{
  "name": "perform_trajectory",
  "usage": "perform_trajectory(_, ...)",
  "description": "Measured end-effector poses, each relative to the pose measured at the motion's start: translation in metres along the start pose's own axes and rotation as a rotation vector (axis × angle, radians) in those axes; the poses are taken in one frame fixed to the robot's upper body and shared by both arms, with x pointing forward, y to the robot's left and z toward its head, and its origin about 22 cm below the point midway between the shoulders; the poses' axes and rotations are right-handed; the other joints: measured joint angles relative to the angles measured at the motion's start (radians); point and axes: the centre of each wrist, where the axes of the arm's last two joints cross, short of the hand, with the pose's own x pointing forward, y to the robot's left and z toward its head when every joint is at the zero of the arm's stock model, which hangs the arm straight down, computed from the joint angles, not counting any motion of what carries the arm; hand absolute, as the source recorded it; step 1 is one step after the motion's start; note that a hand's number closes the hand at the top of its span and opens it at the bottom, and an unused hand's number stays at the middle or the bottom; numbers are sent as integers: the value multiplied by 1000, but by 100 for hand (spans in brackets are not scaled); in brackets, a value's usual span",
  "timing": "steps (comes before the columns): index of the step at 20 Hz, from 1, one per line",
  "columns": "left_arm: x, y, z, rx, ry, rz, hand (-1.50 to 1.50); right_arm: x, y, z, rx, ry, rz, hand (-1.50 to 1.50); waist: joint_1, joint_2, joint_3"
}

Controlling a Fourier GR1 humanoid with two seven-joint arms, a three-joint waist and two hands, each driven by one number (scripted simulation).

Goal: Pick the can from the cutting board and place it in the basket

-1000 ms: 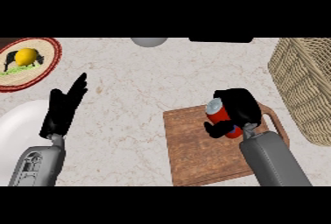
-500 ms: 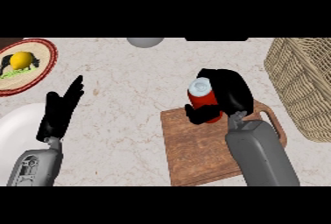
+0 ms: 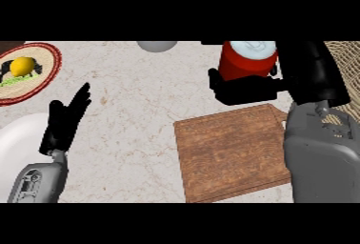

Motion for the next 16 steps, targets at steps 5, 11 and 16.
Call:
perform_trajectory(5, 5, 5, 0, -5, -4, -7, 0, 30, -45, -6, -77, 13, -31, 150, 3, 1, 0)
perform_trajectory(11, 3, 0, -1, 0, -3, -8, 0, 45, -98, -26, -160, 30, -28, 150, 6, 3, 0)
perform_trajectory(16, 2, 0, -2, 2, -7, -10, 0, 36, -124, -45, -199, 112, 154, 150, 4, 6, -1)
